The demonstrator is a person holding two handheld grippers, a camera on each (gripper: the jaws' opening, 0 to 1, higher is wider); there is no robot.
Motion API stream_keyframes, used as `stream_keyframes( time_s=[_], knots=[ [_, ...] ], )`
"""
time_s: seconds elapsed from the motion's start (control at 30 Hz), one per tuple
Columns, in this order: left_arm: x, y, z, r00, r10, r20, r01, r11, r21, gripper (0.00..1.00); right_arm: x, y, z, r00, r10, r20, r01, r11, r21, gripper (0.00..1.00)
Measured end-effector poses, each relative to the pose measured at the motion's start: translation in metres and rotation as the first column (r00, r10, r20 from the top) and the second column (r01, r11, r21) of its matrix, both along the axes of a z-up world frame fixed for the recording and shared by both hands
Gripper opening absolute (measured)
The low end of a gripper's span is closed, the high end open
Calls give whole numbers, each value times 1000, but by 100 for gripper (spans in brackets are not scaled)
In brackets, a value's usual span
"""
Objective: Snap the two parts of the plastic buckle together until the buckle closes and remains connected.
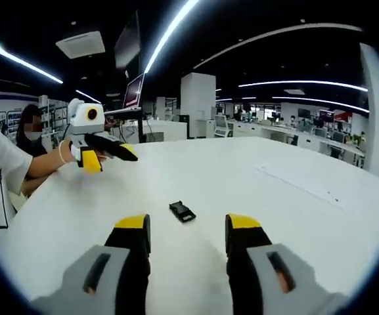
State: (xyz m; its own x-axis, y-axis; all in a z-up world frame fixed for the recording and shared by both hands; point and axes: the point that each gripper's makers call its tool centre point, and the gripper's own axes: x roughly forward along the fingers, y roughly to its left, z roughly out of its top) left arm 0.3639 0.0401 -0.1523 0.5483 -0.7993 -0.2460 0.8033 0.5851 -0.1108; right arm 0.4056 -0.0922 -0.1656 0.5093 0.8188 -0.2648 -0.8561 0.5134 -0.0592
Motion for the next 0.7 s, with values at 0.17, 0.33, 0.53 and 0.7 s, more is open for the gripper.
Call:
stream_keyframes(
  time_s=[0.17,0.33,0.53,0.7],
  knots=[
    [0,2,9,1000,1,-15,-2,999,-45,52,-15,-6,18,996,-56,72,56,998,-4,46],
    [1,8,14,999,42,-24,-43,997,-62,54,-27,-10,38,991,-105,78,100,993,67,52],
    [-8,14,17,998,64,-11,-65,996,-58,61,-43,-15,53,978,-160,134,147,984,101,58],
    [-20,19,22,995,100,26,-99,994,-39,62,-60,-10,64,979,-161,128,143,980,141,73]
  ],
)
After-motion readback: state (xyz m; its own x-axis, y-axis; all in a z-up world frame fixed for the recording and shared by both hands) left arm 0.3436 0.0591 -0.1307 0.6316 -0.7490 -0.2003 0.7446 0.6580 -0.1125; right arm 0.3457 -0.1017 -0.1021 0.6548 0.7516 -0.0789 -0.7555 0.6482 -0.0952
